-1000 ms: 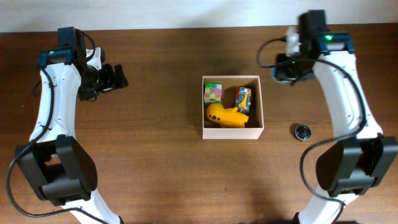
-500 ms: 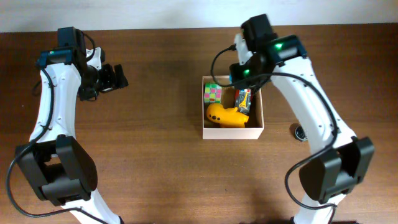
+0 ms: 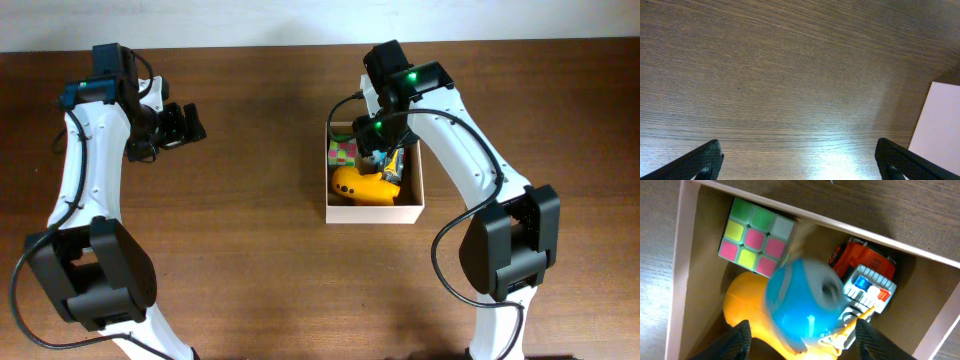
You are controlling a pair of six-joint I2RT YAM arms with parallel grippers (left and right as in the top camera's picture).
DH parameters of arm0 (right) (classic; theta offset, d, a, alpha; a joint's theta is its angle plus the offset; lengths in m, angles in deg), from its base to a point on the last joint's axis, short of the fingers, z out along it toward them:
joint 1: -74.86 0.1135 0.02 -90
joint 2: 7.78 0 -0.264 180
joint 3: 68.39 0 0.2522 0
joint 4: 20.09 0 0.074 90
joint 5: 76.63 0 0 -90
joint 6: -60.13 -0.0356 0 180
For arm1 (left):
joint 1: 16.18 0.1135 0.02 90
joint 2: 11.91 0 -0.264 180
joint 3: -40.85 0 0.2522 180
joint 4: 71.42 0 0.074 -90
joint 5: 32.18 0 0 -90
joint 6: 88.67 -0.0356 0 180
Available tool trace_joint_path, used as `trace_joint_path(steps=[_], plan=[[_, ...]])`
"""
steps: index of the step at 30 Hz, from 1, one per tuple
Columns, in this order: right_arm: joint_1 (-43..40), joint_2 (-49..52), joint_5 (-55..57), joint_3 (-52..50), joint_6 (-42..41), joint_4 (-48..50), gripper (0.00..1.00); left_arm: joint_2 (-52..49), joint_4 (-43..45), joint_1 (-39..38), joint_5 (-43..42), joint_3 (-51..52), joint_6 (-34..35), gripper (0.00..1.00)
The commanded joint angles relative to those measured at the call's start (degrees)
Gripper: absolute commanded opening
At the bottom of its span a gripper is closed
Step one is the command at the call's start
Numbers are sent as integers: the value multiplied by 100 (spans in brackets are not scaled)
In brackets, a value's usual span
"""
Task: Pack container
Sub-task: 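Carry the blue ball with the right gripper into the box, then press the blue ball down among the items with the right gripper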
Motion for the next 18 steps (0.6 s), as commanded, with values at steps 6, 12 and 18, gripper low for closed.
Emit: trace_joint_path(steps=[6,12,18], plan=[[-142,-372,63,446,-20,-413,70,85,-9,4,37,-125,-114,99],[-643,-811,59,706,-203,-1027,72,85,-9,4,37,-125,-114,99],[-1572,-1353,-146,706,-437,-1311,77,85,-9,4,37,-125,-114,99]])
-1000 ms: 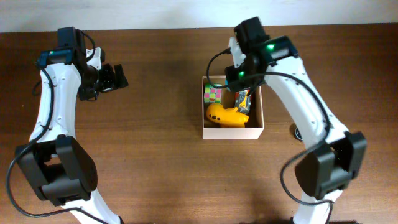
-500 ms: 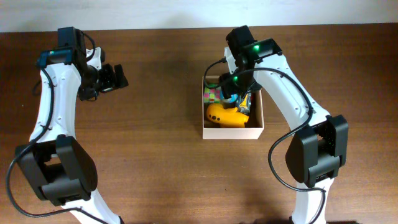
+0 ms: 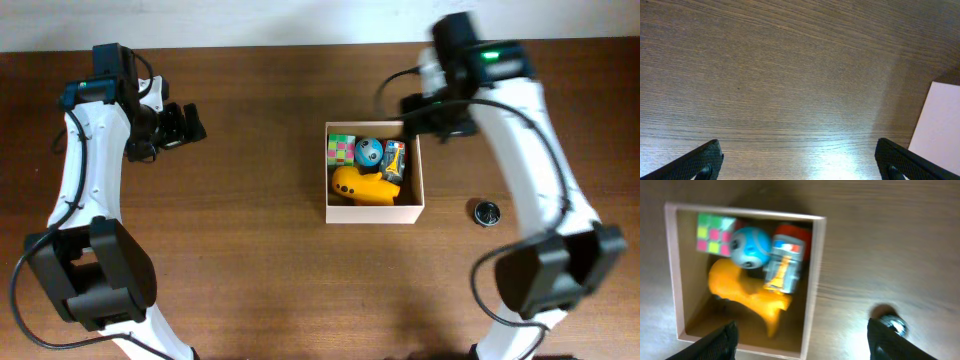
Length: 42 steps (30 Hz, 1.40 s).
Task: Pack container
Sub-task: 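Press the blue ball down among the items with the right gripper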
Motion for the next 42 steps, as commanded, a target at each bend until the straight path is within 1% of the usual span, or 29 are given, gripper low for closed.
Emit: trace_joint_path(steps=[1,4,8,10,12,15,19,22,26,27,29,30,34,36,38,40,42], plan=[[-540,-417,-160,129,-219,-122,77,85,-9,4,37,-125,-114,99],[-1036,-546,-162,129,-433,-339,76,85,-9,4,37,-125,-114,99],[-1554,-562,-264,122,-435,-649,77,85,-9,4,37,-125,-114,99],[-1679,-557,-535,105,-420,-708,77,85,-9,4,37,-125,-114,99],[-1661,-557,-885,105,-321,-741,72,85,-9,4,37,-125,-114,99],[-1318,-557,-1388,105,-35,-684,66,85,-9,4,37,-125,-114,99],[-728,-540,-1340,98,-37,-356,61,85,-9,4,37,-125,-114,99],[-122,-431,-1064,72,-37,116,47,85,-9,4,37,-125,-114,99],[579,-125,-238,-105,-42,629,27,85,-9,4,37,-125,-114,99],[695,-4,-57,-127,-42,680,23,85,-9,4,37,-125,-114,99],[861,284,208,-142,-85,737,11,85,-9,4,37,-125,-114,99],[905,428,264,-142,-83,756,8,85,-9,4,37,-125,-114,99],[914,1045,273,-142,-197,774,4,85,-9,4,37,-125,-114,99],[916,1322,210,-142,-234,804,4,85,-9,4,37,-125,-114,99],[927,1539,-72,-142,-219,890,4,85,-9,4,37,-125,-114,99],[946,1705,-485,-142,-13,1012,4,85,-9,4,37,-125,-114,99],[970,1777,-535,-142,7,1084,4,85,-9,4,37,-125,-114,99]])
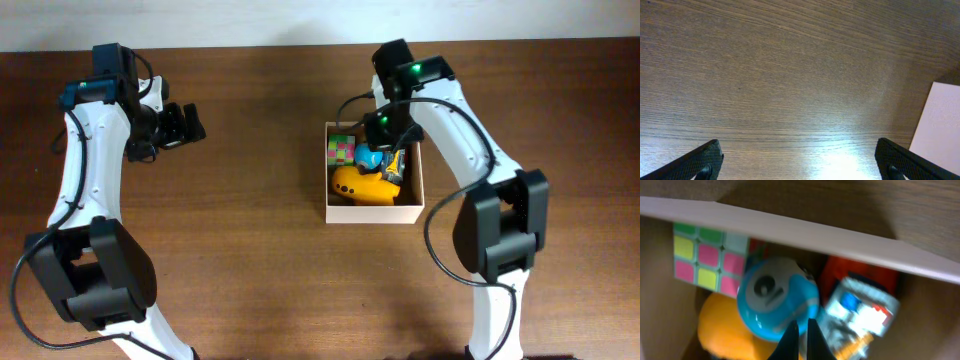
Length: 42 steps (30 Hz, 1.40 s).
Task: Pack container
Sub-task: 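Press the blue ball down among the items with the right gripper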
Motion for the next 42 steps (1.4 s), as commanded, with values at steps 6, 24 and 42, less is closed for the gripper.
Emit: trace_joint_path(steps=[6,24,42], plan=[[55,48,-341,-15,111,179,4,85,-9,4,15,-122,-114,99],[188,-57,-870,-15,380,254,4,85,-9,4,15,-122,-114,99],[313,-46,-573,-483,501,588,4,85,-9,4,15,-122,-114,99]])
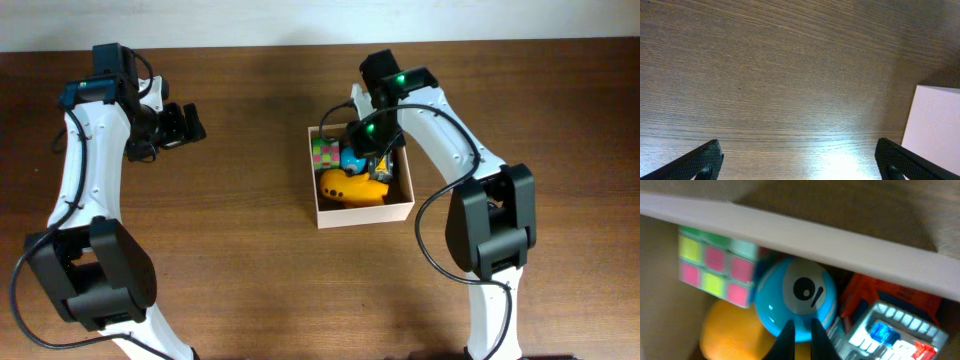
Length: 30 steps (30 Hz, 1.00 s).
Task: Pack container
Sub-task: 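Press the blue ball down among the items with the right gripper, then move the right gripper to the black puck and grasp it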
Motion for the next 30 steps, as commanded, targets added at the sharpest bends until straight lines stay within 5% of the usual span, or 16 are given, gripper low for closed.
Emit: trace_joint_path(steps=[1,10,22,30], plan=[[87,-146,92,-74,46,-9,4,85,-9,4,15,-122,-114,99],[-249,-1095,94,826,48,-295,5,85,-9,4,15,-122,-114,99],[-1917,-2555,372,1281,-127,-1928,49,85,-9,4,15,-122,-114,99],[-3123,-2524,328,439,-280,-2485,61,85,-9,4,15,-122,-114,99]])
